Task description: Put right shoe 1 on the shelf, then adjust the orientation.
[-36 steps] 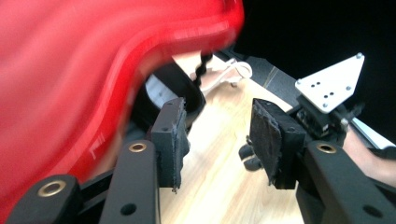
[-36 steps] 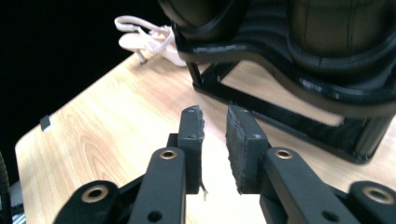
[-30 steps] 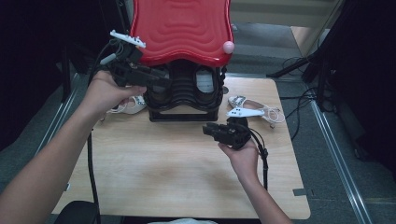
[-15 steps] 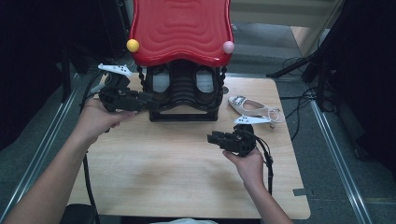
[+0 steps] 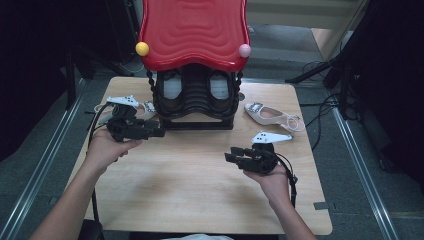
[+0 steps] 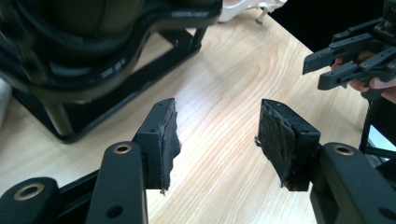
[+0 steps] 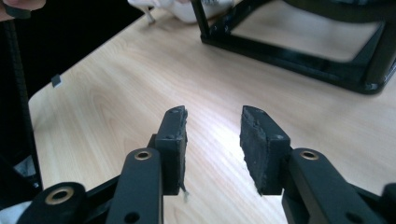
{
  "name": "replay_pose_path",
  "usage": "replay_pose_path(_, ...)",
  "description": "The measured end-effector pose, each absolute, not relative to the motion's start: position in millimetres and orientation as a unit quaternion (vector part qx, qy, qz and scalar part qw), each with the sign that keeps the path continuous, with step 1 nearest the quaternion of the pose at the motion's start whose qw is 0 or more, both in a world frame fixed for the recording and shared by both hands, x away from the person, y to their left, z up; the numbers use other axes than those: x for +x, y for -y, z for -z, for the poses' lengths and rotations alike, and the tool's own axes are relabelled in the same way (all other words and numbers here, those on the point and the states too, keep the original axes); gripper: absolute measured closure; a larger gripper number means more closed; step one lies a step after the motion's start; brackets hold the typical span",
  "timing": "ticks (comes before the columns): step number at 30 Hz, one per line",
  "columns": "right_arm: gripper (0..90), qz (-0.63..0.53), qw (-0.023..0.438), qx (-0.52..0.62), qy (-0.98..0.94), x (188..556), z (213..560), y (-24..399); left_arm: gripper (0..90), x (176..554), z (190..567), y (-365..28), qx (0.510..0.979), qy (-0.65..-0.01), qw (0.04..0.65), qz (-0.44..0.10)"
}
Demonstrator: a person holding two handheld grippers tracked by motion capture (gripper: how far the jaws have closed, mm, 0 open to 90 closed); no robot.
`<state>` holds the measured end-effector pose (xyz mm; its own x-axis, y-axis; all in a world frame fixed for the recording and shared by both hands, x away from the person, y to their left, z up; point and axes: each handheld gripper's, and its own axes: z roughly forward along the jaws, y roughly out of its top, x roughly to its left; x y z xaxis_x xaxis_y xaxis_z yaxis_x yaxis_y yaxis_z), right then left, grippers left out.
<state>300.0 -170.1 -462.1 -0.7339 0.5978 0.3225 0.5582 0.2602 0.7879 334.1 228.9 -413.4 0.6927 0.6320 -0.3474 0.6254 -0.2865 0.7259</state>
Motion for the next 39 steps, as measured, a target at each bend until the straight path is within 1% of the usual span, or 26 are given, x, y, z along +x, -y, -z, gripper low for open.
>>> replay_pose_path(3, 62.8, -0.491, 0.032, 0.359, -0.793, 297, 465, 175, 47.4, 333, 425, -228, 0.808, -0.393, 0.44, -0.001)
replay_pose_path(5, 62.7, -0.491, 0.025, 0.366, -0.79, 298, 465, 178, 47.5, 331, 432, -229, 0.806, -0.394, 0.442, -0.001)
replay_pose_path(6, 61.7, -0.49, 0.026, 0.368, -0.79, 299, 466, 179, 47.5, 331, 435, -230, 0.804, -0.395, 0.444, -0.002)
replay_pose_path(7, 58.7, -0.485, 0.024, 0.369, -0.792, 300, 466, 180, 47.7, 331, 437, -231, 0.802, -0.397, 0.445, 0.001)
replay_pose_path(8, 58.6, -0.479, 0.024, 0.371, -0.795, 302, 466, 181, 48.1, 330, 438, -232, 0.8, -0.4, 0.447, 0.003)
replay_pose_path(9, 58.4, -0.476, 0.024, 0.374, -0.795, 303, 466, 181, 48.2, 328, 440, -233, 0.798, -0.402, 0.449, -0.004)
replay_pose_path(11, 59.6, -0.478, 0.023, 0.379, -0.792, 305, 466, 184, 51.1, 324, 442, -236, 0.8, -0.397, 0.449, -0.028)
replay_pose_path(12, 59.8, -0.479, 0.02, 0.382, -0.79, 306, 466, 185, 52.5, 324, 443, -238, 0.801, -0.398, 0.445, -0.028)
replay_pose_path(15, 60.6, -0.483, 0.013, 0.389, -0.785, 308, 466, 189, 59.5, 324, 448, -245, 0.8, -0.411, 0.437, -0.006)
replay_pose_path(18, 59.5, -0.482, 0.011, 0.391, -0.784, 308, 466, 191, 67.5, 326, 452, -252, 0.798, -0.416, 0.437, 0.001)
replay_pose_path(22, 59.4, -0.474, 0.015, 0.392, -0.788, 308, 468, 190, 78.6, 329, 456, -264, 0.794, -0.425, 0.435, 0.004)
replay_pose_path(23, 59.4, -0.475, 0.016, 0.391, -0.788, 308, 468, 190, 80.5, 329, 457, -267, 0.792, -0.428, 0.435, -0.003)
replay_pose_path(27, 58.7, -0.473, 0.014, 0.391, -0.789, 309, 469, 190, 87.8, 333, 459, -279, 0.788, -0.437, 0.433, -0.001)
replay_pose_path(28, 58.8, -0.472, 0.015, 0.392, -0.79, 310, 469, 190, 88.8, 333, 460, -281, 0.788, -0.441, 0.429, -0.011)
replay_pose_path(29, 58.8, -0.471, 0.014, 0.391, -0.79, 310, 470, 190, 89.8, 335, 461, -284, 0.787, -0.444, 0.429, -0.009)
replay_pose_path(36, 58.3, -0.463, 0.008, 0.392, -0.795, 311, 472, 188, 90.0, 343, 462, -304, 0.771, -0.467, 0.433, -0.016)
replay_pose_path(39, 58.3, -0.463, 0.006, 0.393, -0.795, 311, 473, 187, 90.0, 349, 455, -310, 0.767, -0.47, 0.437, -0.02)
